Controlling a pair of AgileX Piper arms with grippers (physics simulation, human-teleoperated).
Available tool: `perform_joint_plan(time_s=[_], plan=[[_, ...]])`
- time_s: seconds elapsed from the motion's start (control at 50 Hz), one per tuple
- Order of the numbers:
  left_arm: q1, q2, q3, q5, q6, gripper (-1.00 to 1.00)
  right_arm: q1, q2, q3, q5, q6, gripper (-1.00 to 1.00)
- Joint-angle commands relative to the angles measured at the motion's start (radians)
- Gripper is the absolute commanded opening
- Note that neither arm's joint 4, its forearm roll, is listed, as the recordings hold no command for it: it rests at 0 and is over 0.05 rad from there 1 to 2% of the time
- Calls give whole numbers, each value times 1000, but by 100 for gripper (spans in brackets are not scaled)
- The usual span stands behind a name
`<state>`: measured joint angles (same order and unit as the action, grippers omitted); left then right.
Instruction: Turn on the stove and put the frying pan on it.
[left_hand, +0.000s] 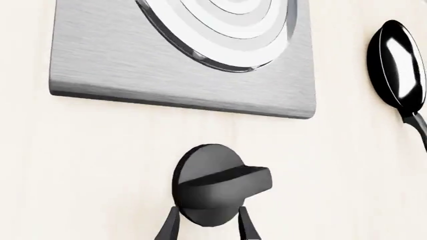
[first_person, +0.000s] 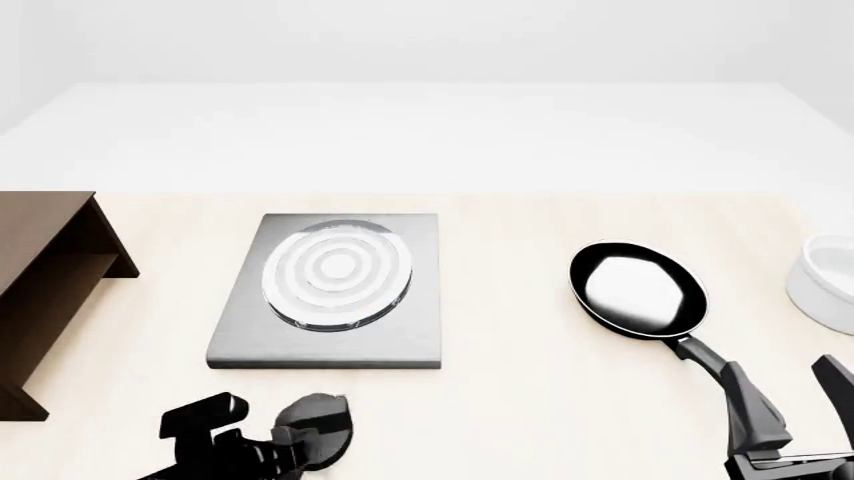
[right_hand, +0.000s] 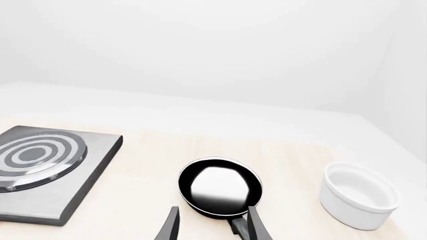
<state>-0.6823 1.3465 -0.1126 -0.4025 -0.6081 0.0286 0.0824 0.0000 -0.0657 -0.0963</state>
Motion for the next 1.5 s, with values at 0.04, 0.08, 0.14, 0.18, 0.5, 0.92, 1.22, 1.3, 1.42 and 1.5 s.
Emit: perform_joint_plan(time_s=[0.04,0.08,0.14,0.18,0.5,0.92,1.22,1.3,1.42,1.5], plan=[[-235,47,113,-261,-381,100,-32,-63,0,58,16,100],[-232,-1,113,-205,-364,100,-31,-65,0,60,15,100],[-232,-105,113,-104,-364,100,-31,-66,0,62,16,100],[-230,-154,113,-47,-344,100,-31,-66,0,62,16,100],[-204,-650,71,453,-174,100,-29,-79,0,74,16,100],[666,-1346,-325,901,631,100,-21,-82,0,76,6,100],[757,-1260,112,476,699,100,-16,-82,-217,224,137,100],[762,-1125,112,369,684,100,65,-30,-565,435,112,100],[753,-1169,112,408,677,100,78,259,-813,480,56,100],[748,-1114,112,359,685,100,36,444,-835,446,-8,100]])
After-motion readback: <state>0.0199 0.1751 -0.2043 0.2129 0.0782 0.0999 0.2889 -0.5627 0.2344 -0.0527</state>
